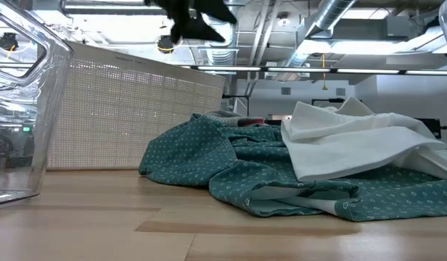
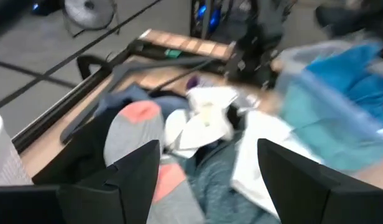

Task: Pick & Place Cloths
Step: Put the gray and pink sock into the left transparent bin

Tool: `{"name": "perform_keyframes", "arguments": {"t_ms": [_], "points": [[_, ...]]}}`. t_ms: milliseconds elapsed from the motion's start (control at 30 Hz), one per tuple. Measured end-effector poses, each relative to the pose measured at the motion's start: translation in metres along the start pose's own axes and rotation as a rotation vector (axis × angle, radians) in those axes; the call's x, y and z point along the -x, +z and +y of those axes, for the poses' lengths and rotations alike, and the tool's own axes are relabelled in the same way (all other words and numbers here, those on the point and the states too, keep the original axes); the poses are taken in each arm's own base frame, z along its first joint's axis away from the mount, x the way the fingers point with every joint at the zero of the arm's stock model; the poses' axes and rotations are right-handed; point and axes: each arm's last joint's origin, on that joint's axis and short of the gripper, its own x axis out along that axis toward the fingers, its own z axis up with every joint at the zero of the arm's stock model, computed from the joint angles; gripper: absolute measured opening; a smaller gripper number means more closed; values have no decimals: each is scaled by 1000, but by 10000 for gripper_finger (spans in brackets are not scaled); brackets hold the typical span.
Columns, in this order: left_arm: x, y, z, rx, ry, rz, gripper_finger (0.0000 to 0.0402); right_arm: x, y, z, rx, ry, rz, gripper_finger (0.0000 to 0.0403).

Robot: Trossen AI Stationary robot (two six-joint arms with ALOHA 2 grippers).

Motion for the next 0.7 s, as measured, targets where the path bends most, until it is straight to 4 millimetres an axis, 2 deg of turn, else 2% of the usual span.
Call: {"name": "perform_keyframes", "arguments": {"t_ms": [267, 700], "points": [[-39, -32, -2, -152, 84, 123, 269, -10, 1, 0, 14, -39, -41, 178], [-69, -62, 3, -201, 181, 228, 269, -18, 1, 1, 15, -58, -53, 181]]}}
